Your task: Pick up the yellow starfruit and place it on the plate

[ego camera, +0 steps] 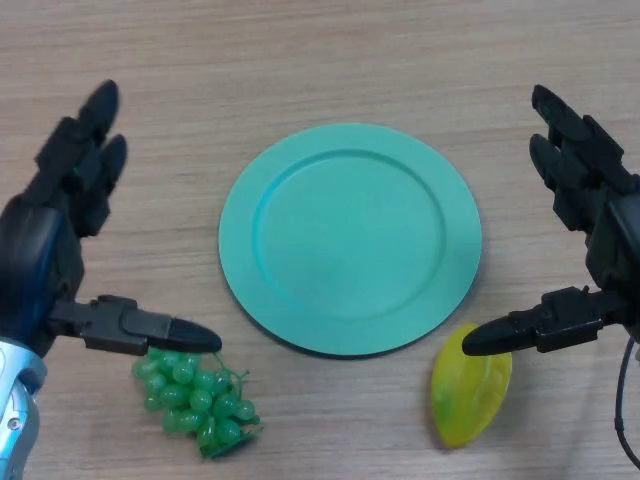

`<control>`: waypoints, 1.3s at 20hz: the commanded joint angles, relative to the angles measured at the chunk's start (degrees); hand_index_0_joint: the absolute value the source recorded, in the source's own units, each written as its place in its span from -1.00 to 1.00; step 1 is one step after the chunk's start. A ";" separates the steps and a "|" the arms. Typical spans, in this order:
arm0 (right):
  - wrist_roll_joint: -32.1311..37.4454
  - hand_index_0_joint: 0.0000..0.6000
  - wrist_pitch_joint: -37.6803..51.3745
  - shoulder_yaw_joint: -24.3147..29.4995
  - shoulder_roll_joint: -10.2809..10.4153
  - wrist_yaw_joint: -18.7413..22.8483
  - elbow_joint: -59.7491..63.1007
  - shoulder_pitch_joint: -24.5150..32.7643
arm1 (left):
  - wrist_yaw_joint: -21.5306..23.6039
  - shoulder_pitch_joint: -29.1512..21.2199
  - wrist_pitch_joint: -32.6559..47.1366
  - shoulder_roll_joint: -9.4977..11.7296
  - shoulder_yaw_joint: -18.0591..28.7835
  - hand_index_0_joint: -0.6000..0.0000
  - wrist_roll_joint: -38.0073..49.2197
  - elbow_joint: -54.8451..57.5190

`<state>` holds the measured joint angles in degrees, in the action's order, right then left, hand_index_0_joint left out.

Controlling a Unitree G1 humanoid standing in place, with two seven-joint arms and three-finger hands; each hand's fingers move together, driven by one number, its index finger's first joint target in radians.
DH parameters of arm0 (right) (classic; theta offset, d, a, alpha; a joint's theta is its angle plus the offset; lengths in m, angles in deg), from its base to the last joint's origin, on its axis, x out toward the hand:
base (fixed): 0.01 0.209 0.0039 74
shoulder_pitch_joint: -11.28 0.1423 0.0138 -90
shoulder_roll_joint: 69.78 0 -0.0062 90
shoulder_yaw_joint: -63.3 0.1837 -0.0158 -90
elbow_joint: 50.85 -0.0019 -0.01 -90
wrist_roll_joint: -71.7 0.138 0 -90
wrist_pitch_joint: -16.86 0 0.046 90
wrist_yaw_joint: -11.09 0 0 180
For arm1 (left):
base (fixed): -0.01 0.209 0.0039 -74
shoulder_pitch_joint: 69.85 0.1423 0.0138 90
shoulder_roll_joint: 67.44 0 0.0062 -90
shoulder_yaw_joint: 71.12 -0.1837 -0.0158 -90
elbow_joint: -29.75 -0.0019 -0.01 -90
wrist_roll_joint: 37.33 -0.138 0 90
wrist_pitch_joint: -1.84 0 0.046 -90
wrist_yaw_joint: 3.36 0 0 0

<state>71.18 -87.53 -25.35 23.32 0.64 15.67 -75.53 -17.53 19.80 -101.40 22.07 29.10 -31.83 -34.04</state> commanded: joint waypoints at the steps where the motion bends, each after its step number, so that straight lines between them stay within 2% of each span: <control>1: 2.35 -1.00 5.55 3.23 -1.52 1.55 -4.39 1.39 | -0.13 -1.61 4.35 2.13 4.79 1.00 2.18 3.71; 5: 1.17 -1.00 4.09 2.96 -1.68 0.87 -6.47 0.62 | 0.82 -1.67 3.89 2.34 5.34 1.00 4.48 4.66; 9: -0.45 -1.00 6.44 2.28 -1.23 0.92 -5.97 -0.40 | 0.94 -0.90 7.71 1.90 5.74 1.00 4.80 2.72; 11: -3.00 -1.00 4.63 1.35 -0.85 2.59 -7.52 -1.17 | 0.57 0.29 9.36 1.58 6.14 1.00 5.78 0.95; 13: -8.82 -1.00 4.57 0.25 -0.65 4.04 -8.35 -2.67 | -0.49 1.17 7.18 1.73 7.15 1.00 6.73 0.92; 16: -19.37 -1.00 3.50 -1.34 -0.04 7.35 -6.66 -4.24 | -0.14 0.89 5.73 1.62 6.02 1.00 5.04 0.49; 17: -20.31 -1.00 3.27 -1.60 0.15 7.69 -6.26 -4.40 | -0.13 0.76 5.75 1.59 5.63 1.00 4.63 0.32; 21: -27.52 -1.00 0.58 -5.44 0.53 5.09 -6.92 -6.42 | 1.35 0.38 5.23 1.19 4.20 1.00 3.45 0.47; 23: -32.86 -1.00 0.80 -7.07 -0.17 2.72 -6.64 -7.86 | 1.56 0.27 5.45 1.02 3.67 1.00 3.18 0.05; 24: -35.59 -1.00 0.34 -8.01 -0.03 0.85 -6.66 -8.98 | 1.79 -0.30 5.00 1.30 3.83 1.00 3.47 -0.36; 26: -38.98 -1.00 0.08 -9.93 0.32 0.36 -5.34 -10.12 | 1.80 -0.81 4.52 1.61 3.69 1.00 3.23 -1.04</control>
<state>34.42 -91.16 -35.65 24.12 -1.05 13.03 -86.42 -17.43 20.71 -101.88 21.81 30.85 -27.89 -37.41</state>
